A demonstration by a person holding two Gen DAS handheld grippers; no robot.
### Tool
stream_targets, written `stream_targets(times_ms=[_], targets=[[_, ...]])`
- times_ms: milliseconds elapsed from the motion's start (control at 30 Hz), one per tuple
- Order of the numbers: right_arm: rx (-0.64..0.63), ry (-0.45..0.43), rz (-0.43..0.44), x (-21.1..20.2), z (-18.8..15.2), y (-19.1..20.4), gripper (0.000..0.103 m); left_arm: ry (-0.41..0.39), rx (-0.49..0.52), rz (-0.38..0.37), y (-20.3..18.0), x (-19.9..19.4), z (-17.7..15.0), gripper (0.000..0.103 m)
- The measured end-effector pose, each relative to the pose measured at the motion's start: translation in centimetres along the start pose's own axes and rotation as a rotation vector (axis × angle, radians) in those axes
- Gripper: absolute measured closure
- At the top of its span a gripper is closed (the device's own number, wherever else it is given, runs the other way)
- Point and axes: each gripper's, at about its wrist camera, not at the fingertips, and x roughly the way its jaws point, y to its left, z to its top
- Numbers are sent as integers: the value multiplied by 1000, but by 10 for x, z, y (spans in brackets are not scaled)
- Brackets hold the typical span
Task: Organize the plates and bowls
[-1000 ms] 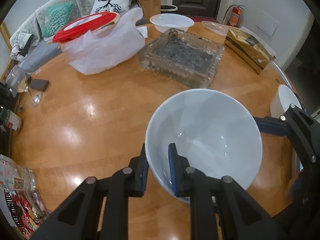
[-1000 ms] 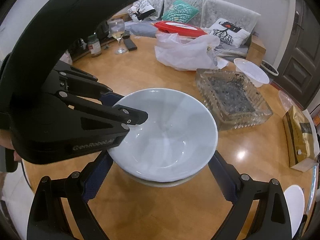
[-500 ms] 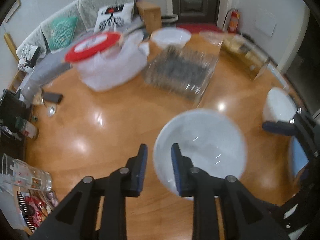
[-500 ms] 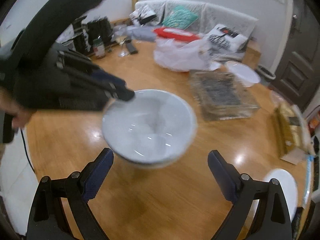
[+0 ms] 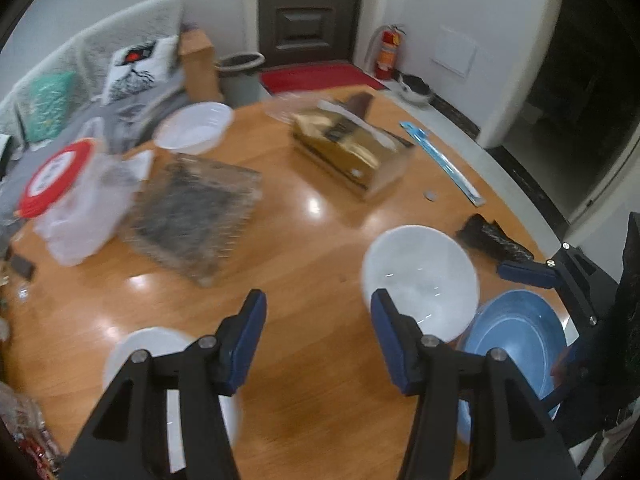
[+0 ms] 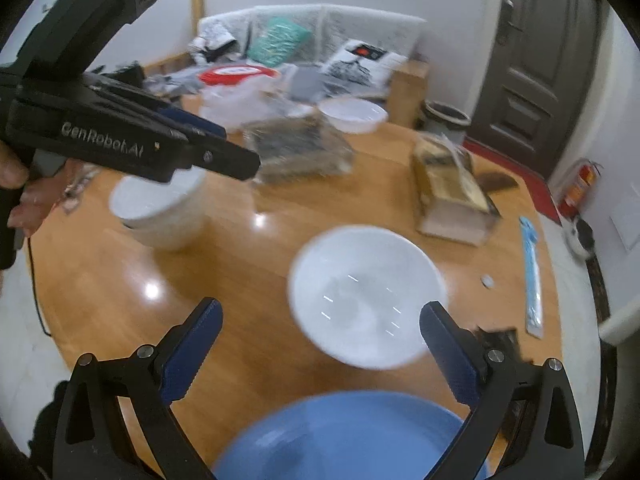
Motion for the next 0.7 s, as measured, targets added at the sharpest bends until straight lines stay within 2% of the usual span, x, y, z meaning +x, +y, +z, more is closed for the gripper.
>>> stream_targets(times_ms=[100, 300, 500, 700], targets=[[40, 56, 17, 13, -7, -21, 5, 45, 18, -2, -20, 27, 6, 52], [56, 149, 54, 44, -7, -31, 5, 109, 34, 14, -41, 68, 7, 54], [48, 205, 51, 66, 0, -31, 5, 126, 15, 39, -35, 85, 5, 67], [71, 242, 76, 79, 5, -31, 5, 147, -15, -1, -31, 97, 5, 87]])
